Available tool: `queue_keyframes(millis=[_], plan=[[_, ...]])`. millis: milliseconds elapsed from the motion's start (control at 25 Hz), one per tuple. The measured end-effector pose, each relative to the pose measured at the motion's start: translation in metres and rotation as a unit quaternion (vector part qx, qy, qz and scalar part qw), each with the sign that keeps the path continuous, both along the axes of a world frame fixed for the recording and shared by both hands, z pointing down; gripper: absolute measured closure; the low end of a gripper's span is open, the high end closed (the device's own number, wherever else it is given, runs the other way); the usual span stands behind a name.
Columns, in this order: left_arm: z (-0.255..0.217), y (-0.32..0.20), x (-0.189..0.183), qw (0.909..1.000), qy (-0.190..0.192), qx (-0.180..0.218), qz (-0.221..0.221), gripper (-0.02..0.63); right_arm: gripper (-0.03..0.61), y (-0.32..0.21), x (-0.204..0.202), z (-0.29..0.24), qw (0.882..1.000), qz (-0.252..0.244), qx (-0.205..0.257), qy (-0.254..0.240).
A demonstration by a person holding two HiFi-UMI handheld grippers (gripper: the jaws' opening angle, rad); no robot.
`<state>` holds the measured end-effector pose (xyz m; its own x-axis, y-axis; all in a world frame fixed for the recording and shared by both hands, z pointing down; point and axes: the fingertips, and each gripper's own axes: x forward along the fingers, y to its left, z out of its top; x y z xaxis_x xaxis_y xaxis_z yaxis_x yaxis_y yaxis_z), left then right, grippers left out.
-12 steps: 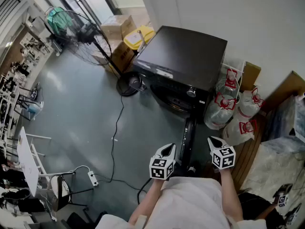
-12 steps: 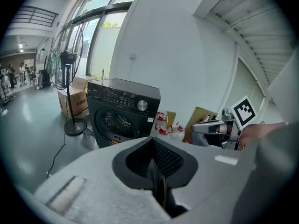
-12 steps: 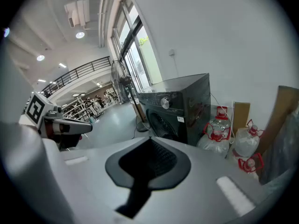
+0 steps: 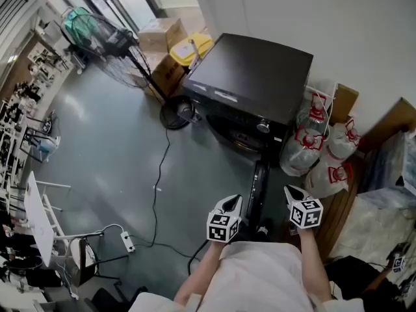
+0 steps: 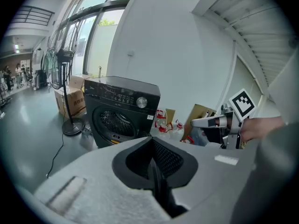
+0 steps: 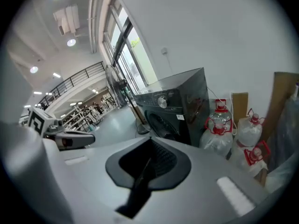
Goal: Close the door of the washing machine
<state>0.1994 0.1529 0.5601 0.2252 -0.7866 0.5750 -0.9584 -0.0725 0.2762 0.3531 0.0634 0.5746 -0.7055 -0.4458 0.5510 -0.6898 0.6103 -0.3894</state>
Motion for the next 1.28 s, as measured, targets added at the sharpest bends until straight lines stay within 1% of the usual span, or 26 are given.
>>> queue_keyframes(millis=[80,160,360,600,800,1000,1040,1120,1280], plan=[[0.006,-0.003,-0.002,1.0,-0.006,-0.005,0.0,0.607,0.58,0.0,-0.004,-0.004,1.0,-0.001,-0.009,-0.026],[0.013,-0.007,-0.003,0.9999,-0.011,-0.01,-0.002,0.607,0.58,0.002,-0.009,-0.003,0.999,-0.007,-0.015,-0.031],[0.034,-0.015,-0.004,0.9994,-0.016,-0.031,-0.009,0.607,0.58,0.011,-0.021,0.007,0.999,-0.03,-0.024,-0.022],[0.06,-0.026,0.008,0.9979,-0.023,-0.06,0.006,0.607,0.578,0.029,-0.036,0.027,0.994,-0.105,-0.032,0.007],[0.08,-0.035,0.021,0.997,-0.008,-0.075,0.016,0.607,0.578,0.044,-0.043,0.043,0.99,-0.124,-0.066,0.003],[0.107,-0.041,0.035,0.9961,0.009,-0.086,0.015,0.606,0.578,0.05,-0.054,0.062,0.983,-0.167,-0.075,0.018],[0.112,-0.042,0.039,0.9958,0.016,-0.088,0.017,0.579,0.578,0.049,-0.057,0.064,0.982,-0.174,-0.073,0.02],[0.122,-0.043,0.046,0.9951,0.028,-0.093,0.023,0.553,0.578,0.048,-0.06,0.067,0.979,-0.192,-0.064,0.032],[0.137,-0.04,0.054,0.9938,0.032,-0.103,0.027,0.491,0.58,0.05,-0.064,0.074,0.971,-0.227,-0.045,0.06]])
